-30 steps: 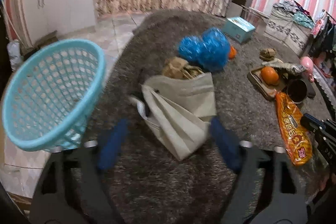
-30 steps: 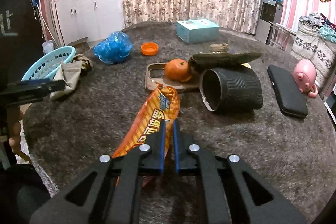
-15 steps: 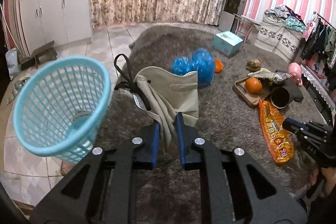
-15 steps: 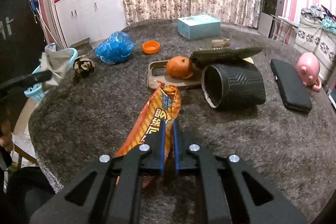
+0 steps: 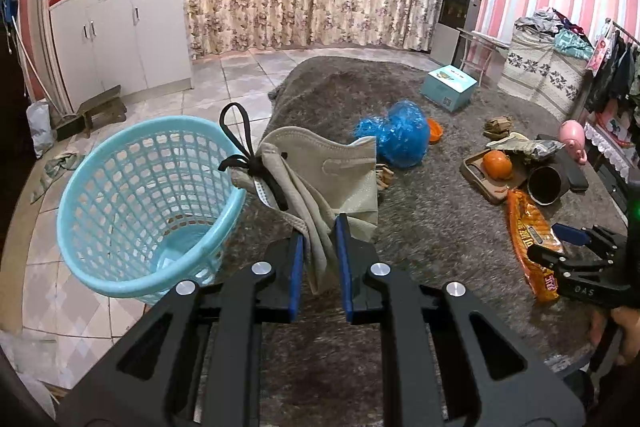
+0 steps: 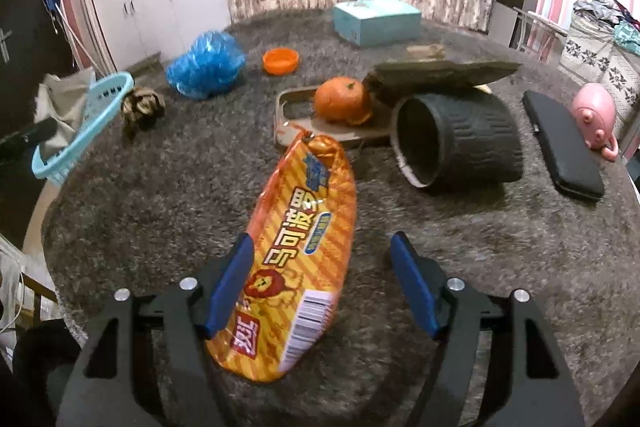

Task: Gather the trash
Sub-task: 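Lift both held bags and carry them toward the blue basket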

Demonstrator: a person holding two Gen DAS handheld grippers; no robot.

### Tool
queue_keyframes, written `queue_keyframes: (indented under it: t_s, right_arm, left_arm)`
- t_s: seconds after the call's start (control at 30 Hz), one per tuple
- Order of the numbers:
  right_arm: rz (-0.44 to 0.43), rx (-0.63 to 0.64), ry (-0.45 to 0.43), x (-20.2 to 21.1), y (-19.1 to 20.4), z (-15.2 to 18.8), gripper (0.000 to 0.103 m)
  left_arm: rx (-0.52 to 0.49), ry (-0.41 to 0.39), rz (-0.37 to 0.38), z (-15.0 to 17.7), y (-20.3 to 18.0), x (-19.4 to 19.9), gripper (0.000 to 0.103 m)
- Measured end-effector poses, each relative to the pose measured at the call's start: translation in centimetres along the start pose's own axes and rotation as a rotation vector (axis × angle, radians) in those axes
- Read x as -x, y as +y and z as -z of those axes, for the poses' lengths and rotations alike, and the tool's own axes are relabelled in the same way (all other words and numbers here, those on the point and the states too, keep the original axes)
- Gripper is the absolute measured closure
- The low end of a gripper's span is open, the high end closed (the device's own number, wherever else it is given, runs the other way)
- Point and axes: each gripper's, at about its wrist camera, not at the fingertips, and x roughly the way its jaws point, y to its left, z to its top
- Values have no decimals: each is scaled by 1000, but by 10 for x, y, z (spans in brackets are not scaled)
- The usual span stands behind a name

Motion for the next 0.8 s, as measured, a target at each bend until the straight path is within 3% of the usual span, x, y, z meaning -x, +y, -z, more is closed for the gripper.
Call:
queue_keyframes:
  t_s: [0.13, 0.23, 0.4, 0.67, 0.8]
  right_arm:
    - [16, 70, 27, -7, 16, -3, 78]
    - [47, 123, 17, -5, 28, -4, 94]
    - [44, 110, -33, 8, 25, -6, 102]
    - [-7, 123, -173, 41, 33, -35, 102]
    - [-23, 132, -194, 39, 38, -49, 102]
  left_arm:
    - [0, -15, -7, 1, 4, 4, 89]
    - [5, -16, -7, 1, 8, 5, 89]
    - [16, -14, -11, 4, 15, 5, 89]
    - [43, -43, -40, -1, 35, 16, 89]
    - [43, -51, -66, -4, 44, 20, 89]
